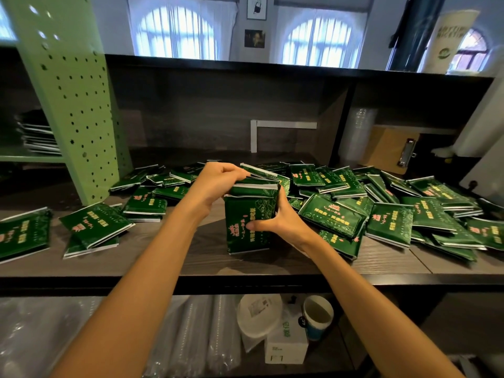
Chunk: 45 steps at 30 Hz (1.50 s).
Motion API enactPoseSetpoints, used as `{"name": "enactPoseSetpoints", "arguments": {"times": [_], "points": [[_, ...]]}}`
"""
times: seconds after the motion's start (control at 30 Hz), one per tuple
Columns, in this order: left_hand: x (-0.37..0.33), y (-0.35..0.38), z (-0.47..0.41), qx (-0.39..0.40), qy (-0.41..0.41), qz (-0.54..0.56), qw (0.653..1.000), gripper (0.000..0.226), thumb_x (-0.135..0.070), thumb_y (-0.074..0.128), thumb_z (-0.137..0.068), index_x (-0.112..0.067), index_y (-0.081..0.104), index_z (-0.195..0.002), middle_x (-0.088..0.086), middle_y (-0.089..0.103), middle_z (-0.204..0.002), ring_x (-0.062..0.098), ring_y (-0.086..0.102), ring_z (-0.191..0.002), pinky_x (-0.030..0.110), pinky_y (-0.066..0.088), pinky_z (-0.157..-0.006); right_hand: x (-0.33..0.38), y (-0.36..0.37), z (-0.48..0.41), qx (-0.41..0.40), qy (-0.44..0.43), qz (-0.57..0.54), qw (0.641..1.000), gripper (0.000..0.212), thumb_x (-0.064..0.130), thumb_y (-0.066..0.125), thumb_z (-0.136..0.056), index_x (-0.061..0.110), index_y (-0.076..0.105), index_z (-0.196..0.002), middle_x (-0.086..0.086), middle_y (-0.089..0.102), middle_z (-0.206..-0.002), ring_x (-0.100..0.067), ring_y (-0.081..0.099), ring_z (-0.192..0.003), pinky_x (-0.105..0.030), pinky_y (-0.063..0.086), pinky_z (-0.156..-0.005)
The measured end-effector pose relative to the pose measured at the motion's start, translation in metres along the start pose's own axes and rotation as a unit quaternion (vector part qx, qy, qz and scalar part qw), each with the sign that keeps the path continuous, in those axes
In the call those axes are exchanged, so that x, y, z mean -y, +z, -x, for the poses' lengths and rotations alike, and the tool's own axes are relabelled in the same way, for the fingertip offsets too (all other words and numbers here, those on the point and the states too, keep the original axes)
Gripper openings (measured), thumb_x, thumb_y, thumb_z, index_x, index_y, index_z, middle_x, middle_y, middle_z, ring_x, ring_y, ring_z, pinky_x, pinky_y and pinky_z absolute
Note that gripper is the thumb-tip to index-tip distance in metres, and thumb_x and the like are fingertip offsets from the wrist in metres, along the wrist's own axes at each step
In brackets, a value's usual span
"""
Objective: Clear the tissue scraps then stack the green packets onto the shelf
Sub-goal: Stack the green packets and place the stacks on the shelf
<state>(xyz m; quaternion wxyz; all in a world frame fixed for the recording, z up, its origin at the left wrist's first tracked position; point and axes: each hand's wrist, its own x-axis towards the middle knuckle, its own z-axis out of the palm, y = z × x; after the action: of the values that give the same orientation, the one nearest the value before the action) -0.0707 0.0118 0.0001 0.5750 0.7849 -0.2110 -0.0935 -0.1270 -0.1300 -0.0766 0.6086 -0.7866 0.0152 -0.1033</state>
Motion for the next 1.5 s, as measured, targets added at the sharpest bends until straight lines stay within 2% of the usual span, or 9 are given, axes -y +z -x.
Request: {"name": "enactPoseSetpoints", "arguments": {"times": [0.17,0.27,0.4,0.5,0.67,1.03,1.2,1.37,1.5], "points": [[-0.003,0.002,-0.004,-0.008,0.012,-0.062,0.998,0.029,-0.026,0.051,-0.095,-0.005,0.071,-0.091,0.005,0.062,-0.079,0.006,0.051,-0.065,0.018,0.038,-0.057,0.008,-0.001,0.008,0.016,0.02,0.015,1.0,0.108,0.002,0.078,-0.072,0.018,-0.001,-0.144,0.022,0.036,-0.112,-0.005,0.035,-0.122,-0.013,0.031,-0.098],[-0.004,0.0,-0.012,-0.055,0.023,-0.136,0.989,0.023,-0.021,0.057,-0.091,-0.004,0.071,-0.087,0.01,0.059,-0.08,0.009,0.047,-0.061,0.024,0.041,-0.058,0.013,-0.001,0.012,0.021,0.025,0.016,0.999,0.109,0.0,0.072,-0.077,0.017,-0.01,-0.146,0.014,0.028,-0.114,-0.002,0.028,-0.115,-0.01,0.028,-0.088],[-0.016,-0.008,-0.019,0.006,0.053,-0.234,0.971,0.01,-0.006,0.068,-0.081,-0.014,0.067,-0.075,0.001,0.062,-0.077,0.012,0.058,-0.069,0.017,0.048,-0.045,0.015,-0.001,0.013,0.026,0.034,0.028,0.999,0.107,-0.001,0.071,-0.077,0.019,-0.009,-0.146,0.01,0.03,-0.122,-0.003,0.03,-0.115,-0.006,0.03,-0.084],[-0.03,-0.009,-0.024,0.036,0.126,-0.378,0.916,0.015,-0.008,0.071,-0.079,-0.018,0.061,-0.081,-0.002,0.057,-0.089,0.014,0.056,-0.084,0.024,0.044,-0.064,0.017,-0.002,0.014,0.031,0.03,0.025,0.999,0.106,-0.002,0.069,-0.078,0.019,-0.009,-0.146,0.01,0.024,-0.117,-0.003,0.025,-0.115,0.001,0.027,-0.073],[-0.034,-0.007,-0.033,0.071,0.222,-0.488,0.841,0.009,-0.014,0.07,-0.082,-0.014,0.068,-0.091,-0.006,0.045,-0.089,0.011,0.046,-0.084,0.02,0.034,-0.062,0.018,0.0,0.015,0.03,0.031,0.023,0.999,0.105,-0.002,0.068,-0.08,0.02,-0.01,-0.146,0.011,0.021,-0.115,-0.001,0.022,-0.113,0.003,0.028,-0.069],[-0.022,-0.007,-0.047,0.098,0.252,-0.482,0.834,0.014,-0.02,0.068,-0.084,-0.017,0.071,-0.097,-0.002,0.044,-0.106,0.014,0.04,-0.104,0.03,0.039,-0.085,0.017,0.001,0.012,0.027,0.032,0.018,0.999,0.109,-0.002,0.07,-0.078,0.021,-0.012,-0.146,0.025,0.033,-0.104,-0.002,0.034,-0.115,-0.008,0.035,-0.083],[-0.021,-0.01,-0.047,0.132,0.209,-0.439,0.864,0.005,-0.017,0.061,-0.088,-0.022,0.06,-0.09,0.0,0.056,-0.111,0.018,0.054,-0.105,0.029,0.043,-0.082,0.016,0.0,0.009,0.023,0.025,0.017,0.999,0.107,-0.002,0.07,-0.078,0.021,-0.009,-0.146,0.029,0.03,-0.1,-0.002,0.032,-0.114,-0.001,0.037,-0.076],[-0.027,-0.02,-0.044,0.14,0.187,-0.385,0.893,0.007,-0.015,0.062,-0.088,-0.02,0.057,-0.091,0.001,0.058,-0.105,0.015,0.055,-0.099,0.026,0.04,-0.079,0.01,-0.003,0.004,0.026,0.027,0.018,0.999,0.108,-0.001,0.073,-0.075,0.025,-0.004,-0.146,0.02,0.041,-0.111,-0.01,0.042,-0.12,-0.024,0.035,-0.098],[-0.026,-0.021,-0.044,0.138,0.164,-0.365,0.906,0.01,-0.014,0.058,-0.09,-0.021,0.058,-0.097,0.002,0.061,-0.109,0.014,0.056,-0.103,0.026,0.041,-0.082,0.008,-0.003,0.004,0.026,0.023,0.011,0.999,0.096,-0.001,0.073,-0.075,0.025,0.008,-0.141,0.022,0.042,-0.109,-0.009,0.044,-0.115,-0.014,0.04,-0.087]]}}
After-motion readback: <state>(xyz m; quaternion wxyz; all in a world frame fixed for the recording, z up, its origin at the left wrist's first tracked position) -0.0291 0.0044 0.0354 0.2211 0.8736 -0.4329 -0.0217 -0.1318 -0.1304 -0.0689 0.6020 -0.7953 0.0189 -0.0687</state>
